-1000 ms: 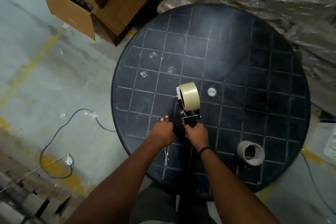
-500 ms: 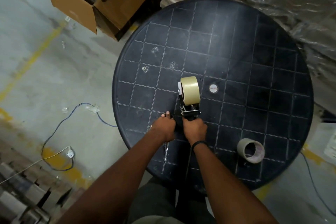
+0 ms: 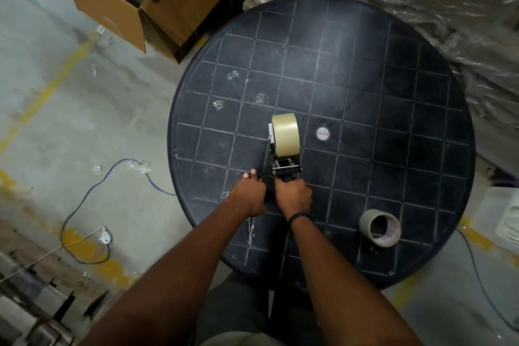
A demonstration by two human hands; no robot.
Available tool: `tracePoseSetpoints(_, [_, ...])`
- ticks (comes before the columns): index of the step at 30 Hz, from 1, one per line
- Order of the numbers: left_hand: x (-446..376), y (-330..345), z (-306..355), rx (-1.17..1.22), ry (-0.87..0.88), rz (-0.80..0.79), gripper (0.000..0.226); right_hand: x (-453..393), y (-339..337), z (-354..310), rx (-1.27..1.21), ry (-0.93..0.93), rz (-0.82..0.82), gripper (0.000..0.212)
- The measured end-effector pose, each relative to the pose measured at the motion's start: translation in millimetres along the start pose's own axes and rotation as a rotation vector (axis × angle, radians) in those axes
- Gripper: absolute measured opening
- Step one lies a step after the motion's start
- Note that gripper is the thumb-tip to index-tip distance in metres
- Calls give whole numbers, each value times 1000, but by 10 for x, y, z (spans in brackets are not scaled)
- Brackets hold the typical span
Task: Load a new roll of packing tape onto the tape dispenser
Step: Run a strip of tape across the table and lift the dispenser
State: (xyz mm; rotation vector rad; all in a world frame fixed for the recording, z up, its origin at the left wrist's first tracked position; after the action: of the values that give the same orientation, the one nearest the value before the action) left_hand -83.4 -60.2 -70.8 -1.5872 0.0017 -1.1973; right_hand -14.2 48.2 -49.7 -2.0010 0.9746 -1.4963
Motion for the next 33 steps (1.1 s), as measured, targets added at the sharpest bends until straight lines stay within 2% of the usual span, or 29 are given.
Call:
tracePoseSetpoints(10, [20,-5,-51,7,16,6,81,111,-24,189,34,12,-16,47])
tracePoseSetpoints(19, [90,-26,-40,-17,30,34,82,382,-193,835,122,61,-40,50])
tracePoseSetpoints(24, [116,-4,-62,-4,33,33,81,385,-239,832,125,57,-48,55])
tracePoseSetpoints(33, [148,116,-76,15,9,-13,94,441,-273,968,130,67,-44,55])
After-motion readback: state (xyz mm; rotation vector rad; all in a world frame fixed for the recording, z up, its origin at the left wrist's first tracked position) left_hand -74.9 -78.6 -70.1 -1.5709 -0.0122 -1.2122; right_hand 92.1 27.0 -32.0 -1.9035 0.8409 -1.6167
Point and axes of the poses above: each hand's wrist, its own x-axis away from the middle knuckle, its own y-axis out of the palm, z = x × y, the point moved 3 cm from there along -x, towards the middle knuckle, and after that the axes turned 11 degrees about z, right-handed, at the moved point
